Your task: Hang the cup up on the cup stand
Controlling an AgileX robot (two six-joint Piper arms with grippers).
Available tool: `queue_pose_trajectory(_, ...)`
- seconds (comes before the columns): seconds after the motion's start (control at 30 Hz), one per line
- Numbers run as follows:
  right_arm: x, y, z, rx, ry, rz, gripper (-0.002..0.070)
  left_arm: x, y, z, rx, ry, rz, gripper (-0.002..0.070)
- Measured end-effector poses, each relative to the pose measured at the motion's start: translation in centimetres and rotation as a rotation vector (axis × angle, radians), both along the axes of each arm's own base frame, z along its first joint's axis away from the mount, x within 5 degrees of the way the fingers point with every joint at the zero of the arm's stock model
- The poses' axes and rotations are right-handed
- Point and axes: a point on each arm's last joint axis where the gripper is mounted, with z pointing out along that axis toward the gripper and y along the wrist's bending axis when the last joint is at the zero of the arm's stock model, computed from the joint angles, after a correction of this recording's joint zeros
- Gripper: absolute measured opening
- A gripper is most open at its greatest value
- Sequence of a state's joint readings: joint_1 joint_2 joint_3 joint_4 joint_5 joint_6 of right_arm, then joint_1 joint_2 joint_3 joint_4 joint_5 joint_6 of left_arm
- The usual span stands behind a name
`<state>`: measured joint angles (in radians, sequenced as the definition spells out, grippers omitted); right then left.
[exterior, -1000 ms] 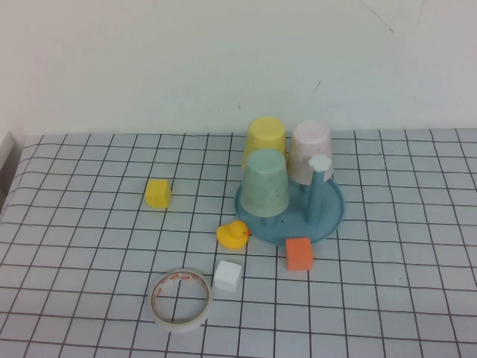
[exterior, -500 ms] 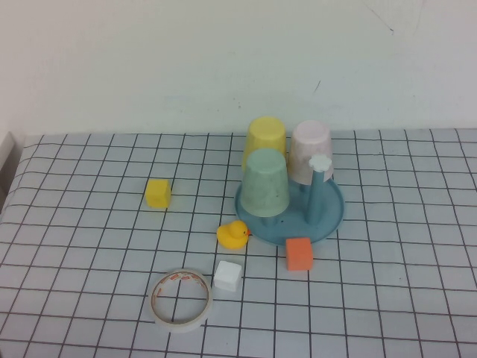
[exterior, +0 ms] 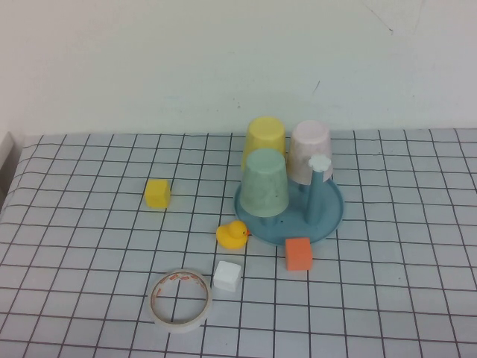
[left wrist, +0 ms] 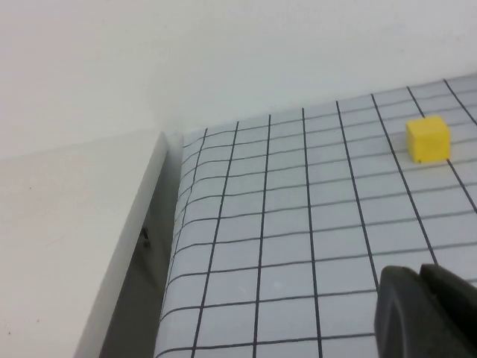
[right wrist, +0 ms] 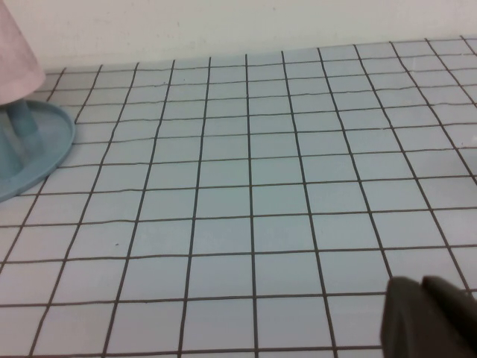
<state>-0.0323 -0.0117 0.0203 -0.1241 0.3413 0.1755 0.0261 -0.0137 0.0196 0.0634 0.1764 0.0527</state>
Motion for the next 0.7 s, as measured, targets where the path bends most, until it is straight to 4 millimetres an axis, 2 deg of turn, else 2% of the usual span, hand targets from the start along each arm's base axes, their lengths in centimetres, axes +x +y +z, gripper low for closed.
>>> queue_pose_trajectory(0.3,0.0,0.0,0.0,0.000,0.000,0.000,0.0001,-0.2,-0.4,-1.0,-0.009,0.112,-0.060,-0.0001)
queue_pose_trajectory(0.7,0.0,0.0,0.0,0.000,0.000,0.000,0.0001,-0.2,-0.5,-1.1,-0.055,0.123,-0.066,-0.0001)
